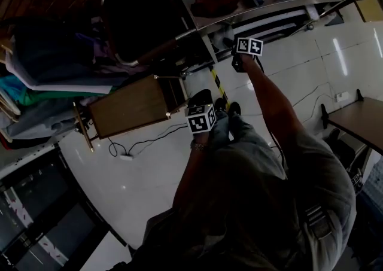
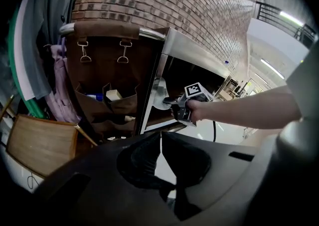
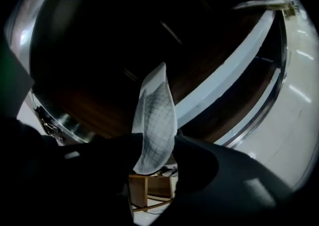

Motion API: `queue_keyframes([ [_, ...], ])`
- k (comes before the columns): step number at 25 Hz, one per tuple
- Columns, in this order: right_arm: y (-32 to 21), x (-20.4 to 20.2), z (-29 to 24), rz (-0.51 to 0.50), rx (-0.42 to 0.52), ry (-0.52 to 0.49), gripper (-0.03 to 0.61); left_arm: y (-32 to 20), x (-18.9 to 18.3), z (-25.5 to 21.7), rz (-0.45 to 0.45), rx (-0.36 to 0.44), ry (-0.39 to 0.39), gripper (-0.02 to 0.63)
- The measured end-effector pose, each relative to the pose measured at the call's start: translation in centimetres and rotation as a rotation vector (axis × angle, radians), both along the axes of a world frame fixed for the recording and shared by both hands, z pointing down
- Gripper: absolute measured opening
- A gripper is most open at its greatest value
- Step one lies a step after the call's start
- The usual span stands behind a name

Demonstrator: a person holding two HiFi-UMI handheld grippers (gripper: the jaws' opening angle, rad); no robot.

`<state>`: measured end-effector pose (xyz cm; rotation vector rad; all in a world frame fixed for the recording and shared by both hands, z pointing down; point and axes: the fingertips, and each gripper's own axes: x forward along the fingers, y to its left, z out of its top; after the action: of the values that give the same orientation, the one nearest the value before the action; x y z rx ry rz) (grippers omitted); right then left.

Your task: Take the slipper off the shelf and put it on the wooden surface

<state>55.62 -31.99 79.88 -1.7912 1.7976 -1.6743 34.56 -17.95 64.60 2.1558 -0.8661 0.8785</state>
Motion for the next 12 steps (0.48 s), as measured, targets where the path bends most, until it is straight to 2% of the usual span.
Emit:
queue_keyframes([
  [2, 0.2, -0.6, -0.6, -0.029, 0.016, 0.023, 0.181, -0.3, -0.1, -0.2, -0.009, 0.006, 0.003, 0.014],
  [6, 0.9, -0.1, -3.8, -0.004, 0.096, 0.058, 0.074, -0.7, 0.6, -0.6, 0.0, 0.024, 0.012, 0.014],
  [12, 4.2, 0.6, -7.4, -0.055, 0.142, 0.186, 0.048, 0.0, 2.8, -1.4, 0.042, 0.045, 0.02, 0.014],
])
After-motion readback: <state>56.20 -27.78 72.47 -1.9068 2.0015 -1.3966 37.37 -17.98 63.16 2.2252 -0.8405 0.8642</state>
